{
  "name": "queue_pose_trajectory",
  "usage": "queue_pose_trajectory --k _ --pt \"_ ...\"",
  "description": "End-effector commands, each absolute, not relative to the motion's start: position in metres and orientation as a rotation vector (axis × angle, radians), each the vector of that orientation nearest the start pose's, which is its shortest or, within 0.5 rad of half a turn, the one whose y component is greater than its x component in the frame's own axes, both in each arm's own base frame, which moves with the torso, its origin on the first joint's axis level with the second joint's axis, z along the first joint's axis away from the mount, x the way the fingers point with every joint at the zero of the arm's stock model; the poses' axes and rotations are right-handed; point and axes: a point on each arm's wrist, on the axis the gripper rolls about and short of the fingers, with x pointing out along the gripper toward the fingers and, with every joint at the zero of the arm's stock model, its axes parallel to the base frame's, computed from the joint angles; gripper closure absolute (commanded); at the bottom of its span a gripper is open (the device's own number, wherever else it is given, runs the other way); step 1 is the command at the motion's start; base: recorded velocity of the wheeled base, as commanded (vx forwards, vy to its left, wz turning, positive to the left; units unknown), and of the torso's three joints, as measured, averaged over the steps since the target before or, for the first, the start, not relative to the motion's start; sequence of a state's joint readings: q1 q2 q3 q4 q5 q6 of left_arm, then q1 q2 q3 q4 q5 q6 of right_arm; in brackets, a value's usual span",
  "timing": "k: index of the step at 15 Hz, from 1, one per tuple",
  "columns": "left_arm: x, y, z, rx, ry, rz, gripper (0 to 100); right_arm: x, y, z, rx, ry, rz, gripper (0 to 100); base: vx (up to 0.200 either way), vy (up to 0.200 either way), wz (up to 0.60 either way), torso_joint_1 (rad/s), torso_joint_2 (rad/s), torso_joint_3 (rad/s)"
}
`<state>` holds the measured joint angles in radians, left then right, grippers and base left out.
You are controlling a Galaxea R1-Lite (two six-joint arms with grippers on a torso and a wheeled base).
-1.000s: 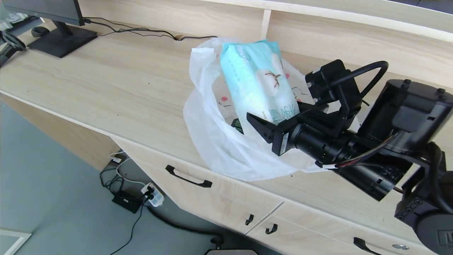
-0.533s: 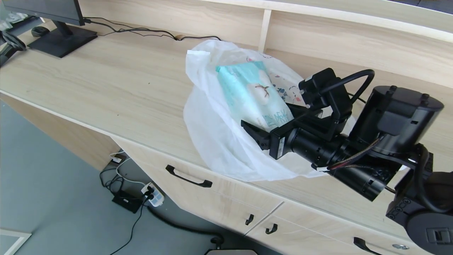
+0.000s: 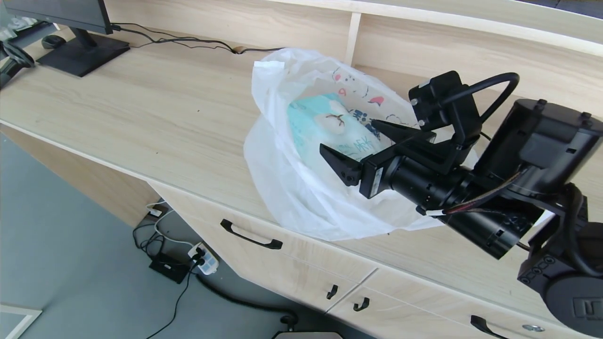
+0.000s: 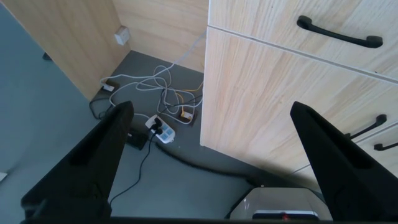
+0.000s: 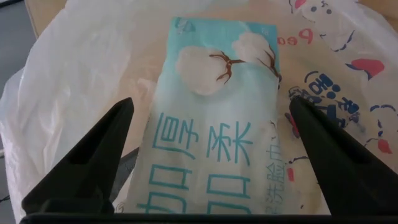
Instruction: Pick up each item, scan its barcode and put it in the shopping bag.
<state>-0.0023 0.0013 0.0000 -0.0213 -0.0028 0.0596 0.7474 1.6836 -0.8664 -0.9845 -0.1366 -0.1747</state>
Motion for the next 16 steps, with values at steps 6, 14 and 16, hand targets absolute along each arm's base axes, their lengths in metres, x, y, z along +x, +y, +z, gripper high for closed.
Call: queue_pose_trajectory --k 6,14,16 --pt "-0.023 0.0 0.078 0.058 -0.02 -0.004 0 0.193 0.173 0.278 -0.036 -0.335 0.611 0 0.0 0.0 0.0 0.0 0.0 0.0" --pt "-0.023 0.0 0.078 0.054 -0.019 -0.006 0 0.024 0.018 0.225 -0.116 -0.029 0.621 0 0.0 0.0 0.0 0.0 0.0 0.0" --pt "-0.023 0.0 0.078 0.055 -0.019 -0.006 0 -0.005 -0.008 0.193 -0.197 0.068 0.639 0 0.0 0.0 0.0 0.0 0.0 0.0"
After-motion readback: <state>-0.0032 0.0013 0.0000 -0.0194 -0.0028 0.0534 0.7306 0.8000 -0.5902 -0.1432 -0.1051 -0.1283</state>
